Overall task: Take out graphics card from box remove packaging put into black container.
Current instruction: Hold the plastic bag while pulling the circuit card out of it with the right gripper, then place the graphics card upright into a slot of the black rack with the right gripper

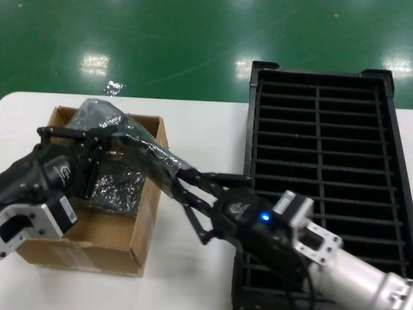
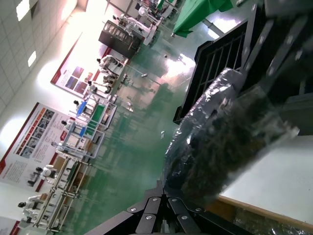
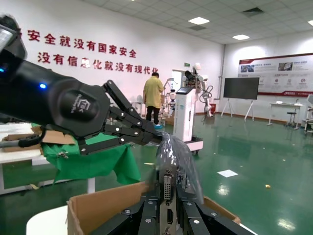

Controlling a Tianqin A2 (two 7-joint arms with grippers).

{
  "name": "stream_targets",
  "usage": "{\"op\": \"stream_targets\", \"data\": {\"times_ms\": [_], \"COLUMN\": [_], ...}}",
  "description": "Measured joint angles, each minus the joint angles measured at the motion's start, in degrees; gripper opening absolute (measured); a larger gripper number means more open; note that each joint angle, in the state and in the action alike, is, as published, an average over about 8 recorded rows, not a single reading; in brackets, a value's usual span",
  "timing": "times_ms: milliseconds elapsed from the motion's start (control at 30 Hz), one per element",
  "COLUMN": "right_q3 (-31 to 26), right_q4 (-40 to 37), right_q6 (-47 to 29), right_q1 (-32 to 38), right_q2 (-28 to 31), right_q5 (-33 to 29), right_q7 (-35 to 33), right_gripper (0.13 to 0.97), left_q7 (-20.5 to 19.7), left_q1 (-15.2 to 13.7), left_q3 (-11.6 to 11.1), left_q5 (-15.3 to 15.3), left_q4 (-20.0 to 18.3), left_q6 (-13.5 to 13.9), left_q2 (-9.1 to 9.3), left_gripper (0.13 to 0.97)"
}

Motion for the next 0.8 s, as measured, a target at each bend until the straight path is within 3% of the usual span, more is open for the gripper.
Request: {"op": "stream_targets", "data": {"times_ms": [367,800], "right_q3": [9.4,29.9], "right_q4": [9.8,15.0], "right_q6": [-7.3,-15.8], "right_q1": [-10.5,-27.4], "right_q2": [11.0,25.2], "right_q5": [8.6,18.8], "right_q7": [-4.8,-8.8], "right_gripper": [0.185,0.185], "left_q7": [0.0,0.0], "left_q1": [0.0,0.0], "left_q3": [0.0,0.0], "left_q5": [0.0,0.0], "left_q4": [0.0,0.0], "left_q6": [0.0,0.0], "left_q2": [0.0,0.0], "left_gripper": [0.139,0.139]}}
